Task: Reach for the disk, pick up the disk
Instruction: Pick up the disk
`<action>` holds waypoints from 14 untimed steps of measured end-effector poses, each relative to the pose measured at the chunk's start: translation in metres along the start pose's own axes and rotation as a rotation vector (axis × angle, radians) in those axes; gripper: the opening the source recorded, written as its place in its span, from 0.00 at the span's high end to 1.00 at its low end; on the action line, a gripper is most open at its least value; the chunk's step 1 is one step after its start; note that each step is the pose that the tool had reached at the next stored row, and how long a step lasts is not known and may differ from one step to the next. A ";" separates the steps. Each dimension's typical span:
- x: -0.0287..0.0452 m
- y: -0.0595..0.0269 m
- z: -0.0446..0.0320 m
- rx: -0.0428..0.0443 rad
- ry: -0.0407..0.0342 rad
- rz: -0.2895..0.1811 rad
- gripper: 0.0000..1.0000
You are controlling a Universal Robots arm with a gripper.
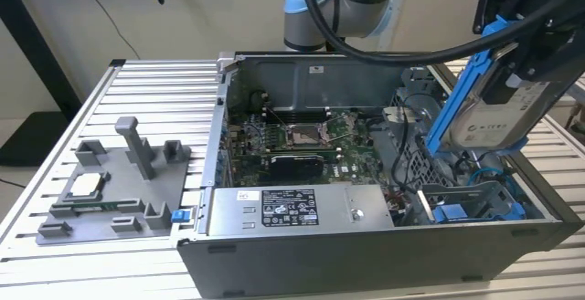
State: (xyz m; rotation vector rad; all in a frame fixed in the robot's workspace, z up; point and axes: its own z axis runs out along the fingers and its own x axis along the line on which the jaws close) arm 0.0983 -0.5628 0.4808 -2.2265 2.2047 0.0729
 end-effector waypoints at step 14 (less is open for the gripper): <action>0.0112 -0.0014 0.0195 0.0232 0.0059 0.019 1.00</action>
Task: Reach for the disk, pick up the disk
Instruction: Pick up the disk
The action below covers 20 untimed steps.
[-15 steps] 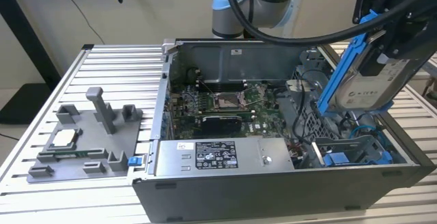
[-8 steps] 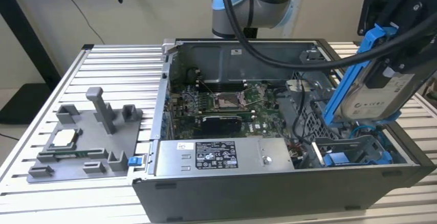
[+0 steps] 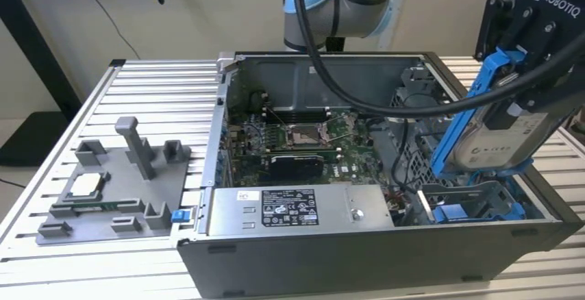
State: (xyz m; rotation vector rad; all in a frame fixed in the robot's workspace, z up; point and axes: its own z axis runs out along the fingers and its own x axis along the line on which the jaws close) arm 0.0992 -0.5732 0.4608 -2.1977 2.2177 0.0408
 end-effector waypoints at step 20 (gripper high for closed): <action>0.0005 -0.0265 0.0226 -0.0493 -0.0029 0.004 1.00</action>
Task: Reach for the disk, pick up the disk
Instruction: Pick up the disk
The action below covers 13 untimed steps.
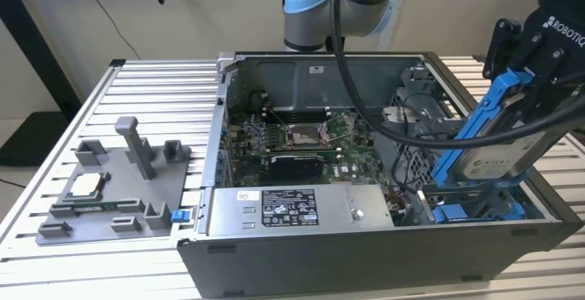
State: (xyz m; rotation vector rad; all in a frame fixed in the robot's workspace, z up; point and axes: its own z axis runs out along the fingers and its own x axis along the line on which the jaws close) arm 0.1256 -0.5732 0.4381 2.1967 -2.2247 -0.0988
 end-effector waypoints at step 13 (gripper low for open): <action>0.0000 -0.0014 0.0005 0.0002 -0.0006 0.000 1.00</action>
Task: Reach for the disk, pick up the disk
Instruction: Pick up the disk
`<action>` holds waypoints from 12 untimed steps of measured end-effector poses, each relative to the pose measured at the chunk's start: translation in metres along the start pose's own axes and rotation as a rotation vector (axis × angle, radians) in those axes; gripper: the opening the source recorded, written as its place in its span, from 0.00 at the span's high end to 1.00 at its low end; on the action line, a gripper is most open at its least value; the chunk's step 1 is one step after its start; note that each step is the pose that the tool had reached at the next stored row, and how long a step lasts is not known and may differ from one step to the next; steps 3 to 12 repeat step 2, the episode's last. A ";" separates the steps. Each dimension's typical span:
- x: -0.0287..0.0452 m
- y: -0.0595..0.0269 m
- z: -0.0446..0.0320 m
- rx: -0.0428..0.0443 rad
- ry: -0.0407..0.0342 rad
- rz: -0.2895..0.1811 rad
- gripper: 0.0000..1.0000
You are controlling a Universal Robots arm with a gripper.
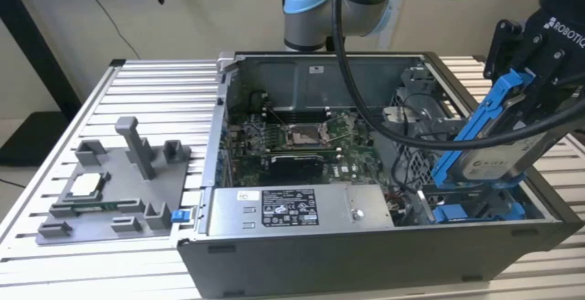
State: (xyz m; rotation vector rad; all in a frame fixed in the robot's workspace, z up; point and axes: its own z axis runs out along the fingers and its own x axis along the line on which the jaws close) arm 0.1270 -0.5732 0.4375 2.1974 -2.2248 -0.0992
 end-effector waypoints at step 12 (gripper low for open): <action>0.0000 0.0000 0.0000 0.0000 0.0000 0.000 1.00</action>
